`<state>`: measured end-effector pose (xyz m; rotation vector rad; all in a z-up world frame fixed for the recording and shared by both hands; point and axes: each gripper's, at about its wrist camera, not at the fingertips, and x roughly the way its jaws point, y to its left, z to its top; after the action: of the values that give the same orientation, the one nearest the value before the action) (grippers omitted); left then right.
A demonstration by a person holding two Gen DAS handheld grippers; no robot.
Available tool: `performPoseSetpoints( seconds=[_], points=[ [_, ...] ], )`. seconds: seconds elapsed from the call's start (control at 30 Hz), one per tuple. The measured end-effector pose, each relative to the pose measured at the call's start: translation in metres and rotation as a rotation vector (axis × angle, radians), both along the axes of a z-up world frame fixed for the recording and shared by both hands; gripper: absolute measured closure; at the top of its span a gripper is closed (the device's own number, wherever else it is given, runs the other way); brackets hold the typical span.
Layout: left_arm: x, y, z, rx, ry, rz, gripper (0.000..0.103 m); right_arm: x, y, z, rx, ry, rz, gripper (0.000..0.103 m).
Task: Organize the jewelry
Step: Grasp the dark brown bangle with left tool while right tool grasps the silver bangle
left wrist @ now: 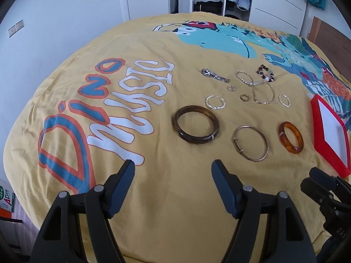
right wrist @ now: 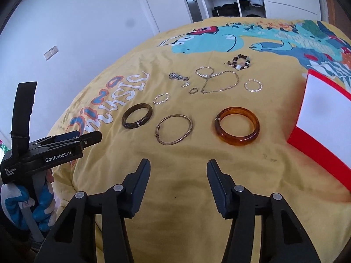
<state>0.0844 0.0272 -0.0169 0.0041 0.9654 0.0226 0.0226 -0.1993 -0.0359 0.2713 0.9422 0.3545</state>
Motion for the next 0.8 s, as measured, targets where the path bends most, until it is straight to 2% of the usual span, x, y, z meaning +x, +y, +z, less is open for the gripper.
performPoseSetpoints(
  seconds=[0.2, 0.4, 0.57, 0.8],
  points=[
    [0.037, 0.008, -0.012, -0.006, 0.006, 0.035, 0.035, 0.033, 0.011, -0.020, 0.041, 0.040, 0.018, 0.059],
    [0.074, 0.008, -0.034, -0.017, 0.031, 0.042, 0.046, 0.062, 0.020, -0.044, 0.048, 0.082, 0.014, 0.063],
    [0.090, 0.009, -0.055, -0.027, 0.063, 0.035, 0.052, 0.078, 0.022, -0.056, 0.054, 0.081, 0.010, 0.065],
    [0.096, 0.008, -0.071, -0.020, 0.057, 0.021, 0.052, 0.089, 0.029, -0.063, 0.042, 0.052, 0.020, 0.065]
  ],
)
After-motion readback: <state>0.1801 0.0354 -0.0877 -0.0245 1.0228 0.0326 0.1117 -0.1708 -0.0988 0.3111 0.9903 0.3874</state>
